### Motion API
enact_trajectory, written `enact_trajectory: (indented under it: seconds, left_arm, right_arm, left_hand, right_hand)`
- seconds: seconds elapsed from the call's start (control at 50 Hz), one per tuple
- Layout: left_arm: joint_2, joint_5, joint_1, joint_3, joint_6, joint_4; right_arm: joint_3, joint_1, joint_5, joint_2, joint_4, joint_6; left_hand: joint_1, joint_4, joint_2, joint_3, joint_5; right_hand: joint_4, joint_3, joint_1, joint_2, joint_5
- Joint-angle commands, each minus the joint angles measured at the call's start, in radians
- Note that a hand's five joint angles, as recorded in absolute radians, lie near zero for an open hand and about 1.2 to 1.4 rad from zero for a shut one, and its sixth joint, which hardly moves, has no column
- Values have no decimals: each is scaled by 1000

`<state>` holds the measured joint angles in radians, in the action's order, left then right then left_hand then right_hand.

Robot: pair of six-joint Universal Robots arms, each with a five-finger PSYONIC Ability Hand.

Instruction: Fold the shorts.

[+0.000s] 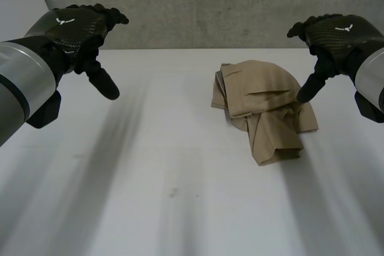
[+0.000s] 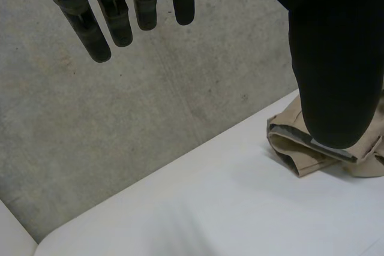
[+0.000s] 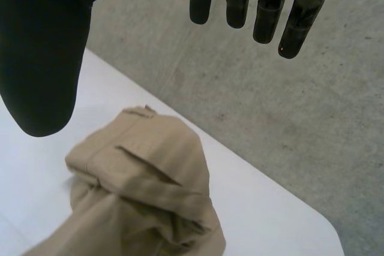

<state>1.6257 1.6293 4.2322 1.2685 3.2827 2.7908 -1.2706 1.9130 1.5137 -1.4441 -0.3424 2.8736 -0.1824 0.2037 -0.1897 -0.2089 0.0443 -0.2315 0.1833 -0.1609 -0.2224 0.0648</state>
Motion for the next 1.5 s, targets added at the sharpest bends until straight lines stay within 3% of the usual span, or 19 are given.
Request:
enact_trajectory:
  seconds: [0.02,0.24,0.44,0.5,0.54,0.58,0.7,0.78,0.92,1.1,1.12,1.28,1.32,1.34,1.4,1.5]
  left_arm:
    - [2,1,-1,15,0,27]
    - [17,1,-3,38,2,81]
    - [39,1,0,31,2,88]
    - [45,1,5,29,2,102]
    - [46,1,8,31,2,114]
    - [51,3,9,31,3,119]
    - [45,3,12,26,3,122]
    - [33,3,34,23,2,124]
    - [-30,6,78,17,-1,145]
    - [-138,12,100,29,-8,210]
    - [-148,12,103,31,-8,214]
    - [-152,14,112,49,-8,216]
    - [-141,14,112,61,-6,216]
    - [-141,14,112,61,-6,216]
    - [-136,12,111,74,-5,216]
    - [-113,6,109,106,-5,213]
  right_arm:
    - [-12,-5,-1,105,29,-161]
    - [22,-8,-12,365,399,-157]
    - [238,-11,-20,649,459,-149]
    - [316,-12,-23,721,465,-155]
    - [355,-12,-36,749,479,-158]
    - [379,-12,-49,755,491,-163]
    - [384,3,-69,697,490,-171]
    - [370,27,-99,461,485,-155]
    - [386,155,-105,223,471,-154]
    - [283,291,-110,206,309,-152]
    - [202,379,-106,259,277,-146]
    - [105,491,-99,406,260,-76]
    - [126,491,-87,430,235,-62]
    - [126,491,-87,430,235,-62]
    - [187,468,6,378,223,-53]
    - [174,408,57,321,220,-53]
  left_hand:
    - [8,-29,15,34,-44]
    - [8,-29,15,34,-44]
    - [8,-29,15,34,-44]
    - [7,-28,14,34,-43]
    - [8,-29,15,34,-44]
    - [7,-28,14,34,-43]
    - [7,-28,14,34,-43]
    - [7,-28,14,34,-43]
    - [4,-25,11,31,-41]
    - [4,-25,11,31,-41]
    - [4,-25,11,31,-41]
    - [4,-25,11,31,-41]
    - [7,-28,14,34,-43]
    - [7,-28,14,34,-43]
    - [4,-25,11,31,-41]
    - [1,-22,8,28,-38]
  right_hand:
    - [57,-9,-14,48,-65]
    - [57,-9,-14,48,-65]
    - [57,-9,-14,48,-65]
    - [-372,420,-442,-381,364]
    - [-872,920,-943,-881,864]
    - [-1163,1212,-1234,-1172,1156]
    - [-1165,1213,-1235,-1174,1157]
    - [-1165,1213,-1235,-1174,1157]
    - [-1165,1213,-1235,-1174,1157]
    - [-1165,1213,-1235,-1174,1157]
    - [-1165,1213,-1235,-1174,1157]
    - [-1165,1213,-1235,-1174,1157]
    - [-462,510,-533,-471,454]
    - [-458,507,-529,-467,450]
    - [-98,147,-169,-108,91]
    - [-74,122,-144,-83,66]
